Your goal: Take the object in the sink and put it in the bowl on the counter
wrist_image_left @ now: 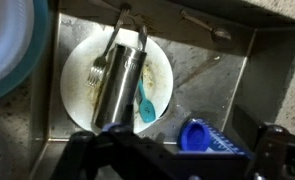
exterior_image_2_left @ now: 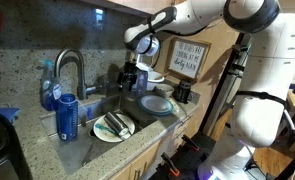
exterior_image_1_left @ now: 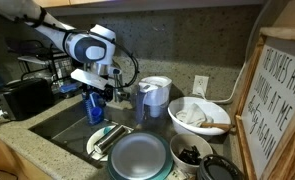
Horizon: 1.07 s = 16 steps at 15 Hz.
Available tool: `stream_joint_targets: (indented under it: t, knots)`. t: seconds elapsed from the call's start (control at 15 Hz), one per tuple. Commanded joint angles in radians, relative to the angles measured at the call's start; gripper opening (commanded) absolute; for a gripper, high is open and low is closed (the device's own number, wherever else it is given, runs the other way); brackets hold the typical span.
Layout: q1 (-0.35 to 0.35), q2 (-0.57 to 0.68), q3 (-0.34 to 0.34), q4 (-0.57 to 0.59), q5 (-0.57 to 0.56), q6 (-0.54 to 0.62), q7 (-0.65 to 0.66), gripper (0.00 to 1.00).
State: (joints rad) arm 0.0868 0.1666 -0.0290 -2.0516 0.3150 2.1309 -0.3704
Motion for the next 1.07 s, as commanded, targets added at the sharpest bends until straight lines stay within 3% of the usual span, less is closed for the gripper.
stream_joint_targets:
  t: [0.0, 0.6, 1.0]
  knots:
    - [-0.028, 0.024, 0.034, -0.005, 0.0, 0.153, 0.118, 1.0]
    - [-0.05, 0.034, 0.057, 0.001, -0.005, 0.163, 0.104, 1.0]
    - [-0.077, 0.142, 0.072, 0.039, 0.012, 0.178, 0.082, 1.0]
